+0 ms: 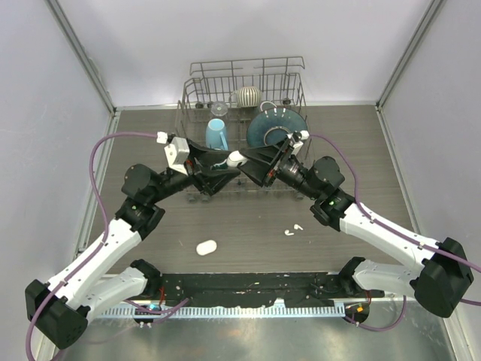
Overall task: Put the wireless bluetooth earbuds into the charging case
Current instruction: Pick up the charging case at the center of the board.
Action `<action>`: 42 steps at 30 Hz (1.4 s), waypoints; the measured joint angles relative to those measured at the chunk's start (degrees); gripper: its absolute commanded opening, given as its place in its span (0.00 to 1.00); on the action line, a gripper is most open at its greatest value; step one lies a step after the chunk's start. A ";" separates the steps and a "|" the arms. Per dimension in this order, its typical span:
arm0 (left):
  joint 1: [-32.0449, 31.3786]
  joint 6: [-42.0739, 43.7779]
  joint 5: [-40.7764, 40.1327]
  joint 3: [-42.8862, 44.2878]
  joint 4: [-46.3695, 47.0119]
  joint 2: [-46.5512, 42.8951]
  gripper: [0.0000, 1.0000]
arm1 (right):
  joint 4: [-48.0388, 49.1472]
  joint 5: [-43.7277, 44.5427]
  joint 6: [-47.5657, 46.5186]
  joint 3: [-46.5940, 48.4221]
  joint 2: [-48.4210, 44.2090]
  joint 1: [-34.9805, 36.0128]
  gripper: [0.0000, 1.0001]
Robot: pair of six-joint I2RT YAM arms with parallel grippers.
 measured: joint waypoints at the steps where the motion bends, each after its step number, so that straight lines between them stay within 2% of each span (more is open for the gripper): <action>1: 0.00 -0.02 -0.04 -0.11 -0.02 0.00 0.58 | 0.11 0.02 0.00 0.00 0.00 0.00 0.01; 22: -0.04 -2.12 -0.50 -0.33 1.66 2.91 0.57 | -0.37 -1.07 -0.07 0.00 0.26 0.02 0.01; 26: -0.04 -2.75 -0.55 -0.33 2.93 3.26 0.49 | -0.76 -1.31 -0.04 0.00 0.66 0.02 0.01; 29: -0.04 -3.02 -0.48 -0.33 3.32 3.56 0.32 | -0.81 -1.46 -0.04 0.02 0.87 0.02 0.01; 30: -0.09 -3.08 -0.22 -0.33 3.48 3.69 0.23 | -0.81 -1.40 0.00 0.04 0.98 0.02 0.01; 34: -0.09 -2.49 0.22 -0.33 4.00 4.17 0.21 | -1.07 -1.16 0.76 0.17 1.31 -0.04 0.01; 36: -0.09 -2.54 0.22 -0.33 4.07 4.28 0.11 | -1.11 -1.07 0.92 0.20 1.31 -0.04 0.01; 38: -0.11 -2.51 0.22 -0.33 4.15 4.31 0.07 | -1.11 -1.07 0.94 0.20 1.31 -0.04 0.02; 39: -0.11 -2.49 0.22 -0.33 4.20 4.31 0.01 | -1.07 -1.07 0.96 0.20 1.31 -0.04 0.04; 41: -0.13 -2.45 0.22 -0.33 4.17 4.31 0.00 | -1.05 -1.09 0.96 0.20 1.31 -0.04 0.24; 42: -0.17 -2.32 0.20 -0.33 4.15 4.31 0.00 | -1.05 -1.11 0.83 0.20 1.33 -0.07 0.43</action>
